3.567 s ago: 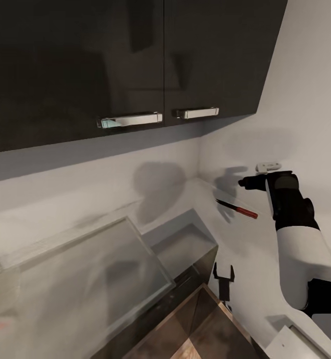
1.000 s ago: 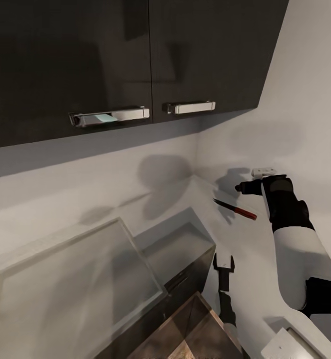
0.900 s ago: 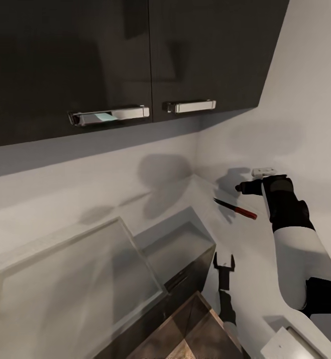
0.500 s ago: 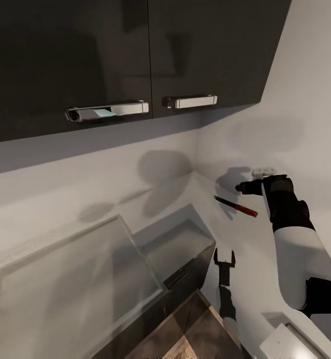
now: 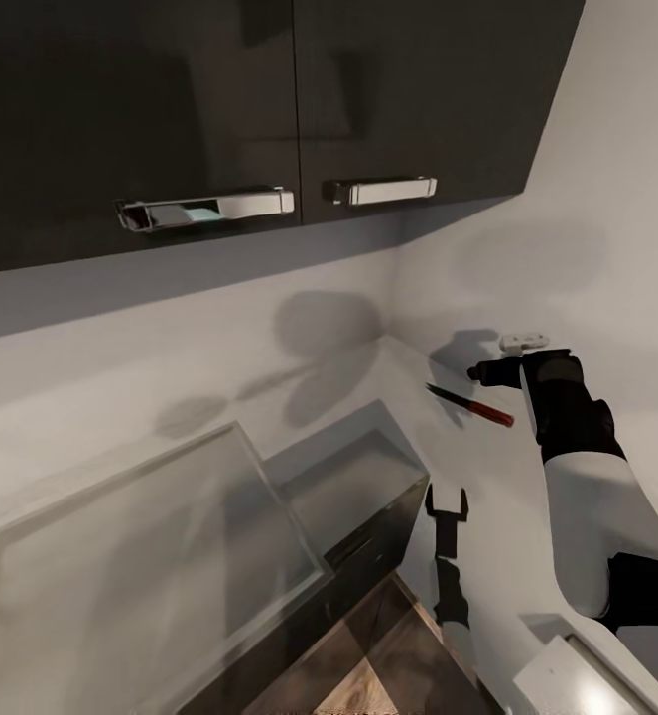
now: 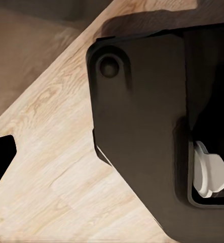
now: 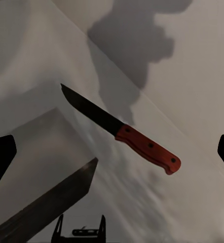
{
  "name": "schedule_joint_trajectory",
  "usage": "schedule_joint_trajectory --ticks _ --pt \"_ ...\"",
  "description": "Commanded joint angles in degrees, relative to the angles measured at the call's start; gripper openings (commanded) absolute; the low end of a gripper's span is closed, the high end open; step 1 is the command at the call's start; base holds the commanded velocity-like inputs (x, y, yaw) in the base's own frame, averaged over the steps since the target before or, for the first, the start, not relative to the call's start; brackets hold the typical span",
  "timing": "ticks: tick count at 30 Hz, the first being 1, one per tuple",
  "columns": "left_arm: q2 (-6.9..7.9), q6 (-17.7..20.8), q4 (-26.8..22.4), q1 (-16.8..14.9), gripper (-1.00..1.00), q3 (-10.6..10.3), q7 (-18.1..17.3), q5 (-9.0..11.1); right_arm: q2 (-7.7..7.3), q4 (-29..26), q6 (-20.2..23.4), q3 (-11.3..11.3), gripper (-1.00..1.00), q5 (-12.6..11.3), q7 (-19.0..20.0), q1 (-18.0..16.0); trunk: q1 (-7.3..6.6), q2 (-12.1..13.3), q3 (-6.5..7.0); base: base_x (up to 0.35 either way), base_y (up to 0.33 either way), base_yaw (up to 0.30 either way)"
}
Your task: In the kitchen, take the Vidalia onion out of the sink, dice it on the chopping board with the paring knife, put the diced onion into the bowl on the countertop, then place both the paring knife and the chopping board into the sink.
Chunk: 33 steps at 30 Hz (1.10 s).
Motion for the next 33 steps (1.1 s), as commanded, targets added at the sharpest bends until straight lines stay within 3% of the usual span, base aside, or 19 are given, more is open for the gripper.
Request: schedule_joint_trajectory --ticks 1,13,33 --pt "0.04 0.36 -0.14 0.01 1.0 -0.08 0.36 0.09 0.02 -0.05 0.16 -0.08 1.0 0.6 0.54 -0.05 0.03 -0.12 -0.2 0.0 0.0 0.0" --pt "-0.13 2.41 -0.06 0.01 1.0 0.19 0.36 0.15 0.02 0.47 0.14 -0.08 1.0 0.6 0.48 -0.03 0.03 -0.12 -1.31 0.0 0.0 0.0" --pt "-0.66 2.66 1.44 0.01 1.0 0.18 0.27 0.34 0.02 1.43 0.05 -0.11 1.0 0.6 0.39 -0.03 0.03 -0.12 -3.11 0.0 0.0 0.0"
